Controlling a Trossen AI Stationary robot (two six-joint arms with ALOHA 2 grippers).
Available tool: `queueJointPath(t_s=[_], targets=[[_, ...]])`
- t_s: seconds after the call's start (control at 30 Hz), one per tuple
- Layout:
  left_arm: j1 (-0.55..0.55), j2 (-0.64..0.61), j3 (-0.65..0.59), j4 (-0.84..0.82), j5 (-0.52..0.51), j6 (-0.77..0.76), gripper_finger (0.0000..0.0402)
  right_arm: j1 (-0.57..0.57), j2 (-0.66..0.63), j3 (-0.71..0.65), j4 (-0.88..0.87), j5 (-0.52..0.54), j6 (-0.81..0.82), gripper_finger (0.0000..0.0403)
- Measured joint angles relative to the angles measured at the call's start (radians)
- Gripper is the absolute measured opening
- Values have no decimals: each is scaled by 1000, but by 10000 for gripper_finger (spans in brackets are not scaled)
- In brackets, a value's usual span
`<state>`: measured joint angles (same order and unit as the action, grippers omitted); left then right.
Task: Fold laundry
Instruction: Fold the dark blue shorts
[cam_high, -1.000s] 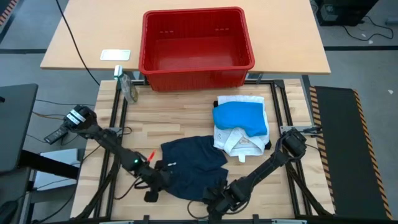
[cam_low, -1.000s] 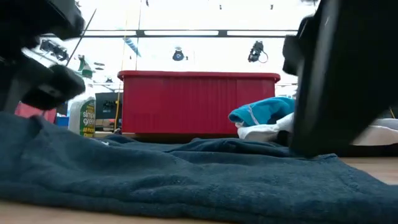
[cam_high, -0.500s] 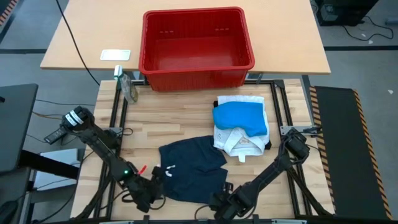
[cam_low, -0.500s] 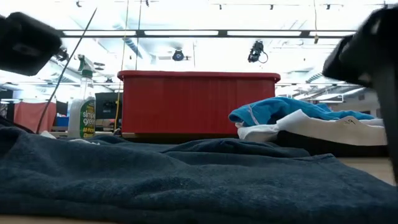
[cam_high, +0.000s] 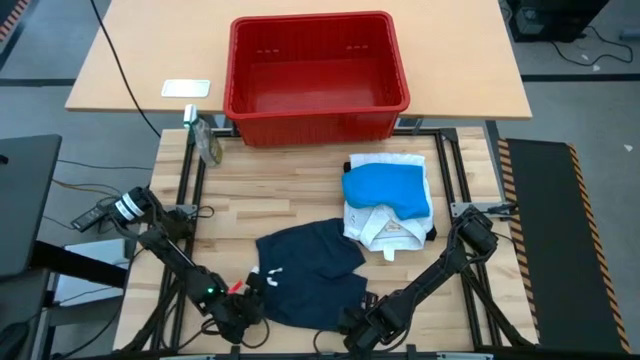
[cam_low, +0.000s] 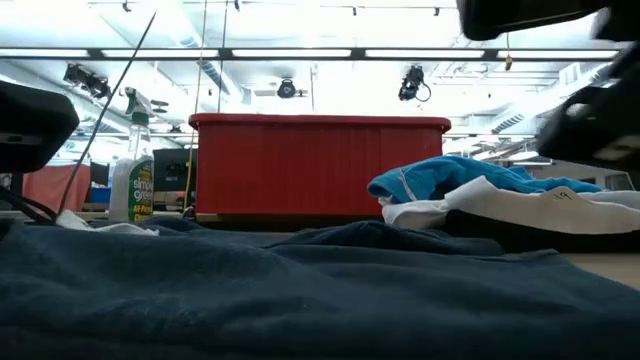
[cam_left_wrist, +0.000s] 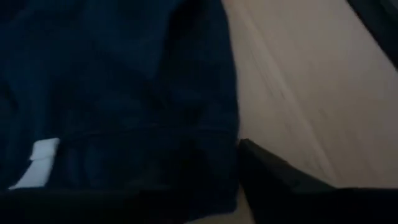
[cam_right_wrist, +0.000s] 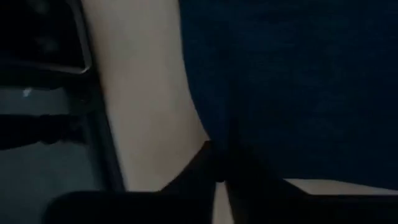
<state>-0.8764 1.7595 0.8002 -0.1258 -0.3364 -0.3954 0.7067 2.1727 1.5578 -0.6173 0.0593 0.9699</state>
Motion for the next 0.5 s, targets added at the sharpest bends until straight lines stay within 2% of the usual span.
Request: queueJointPath(t_s=[0.07,0.13,0.2,0.27,0.37,0.5], targets=[[4,-10,9,-23,-1,-2,92,-3,-1,6,6,-66,12,12],[5,-41,32,-63,7,-2,35,-4,1,30,2,-135,28,14],[6,-76,67,-151,44,6,16,-5,2,72,3,-197,30,12],[2,-121,123,-227,57,46,17,-5,-3,126,10,-219,15,7],[3,-177,206,-374,55,74,16,-16,-6,219,-66,-153,-8,7],[44,-224,276,-509,16,11,14,-56,-6,343,-418,42,23,5]])
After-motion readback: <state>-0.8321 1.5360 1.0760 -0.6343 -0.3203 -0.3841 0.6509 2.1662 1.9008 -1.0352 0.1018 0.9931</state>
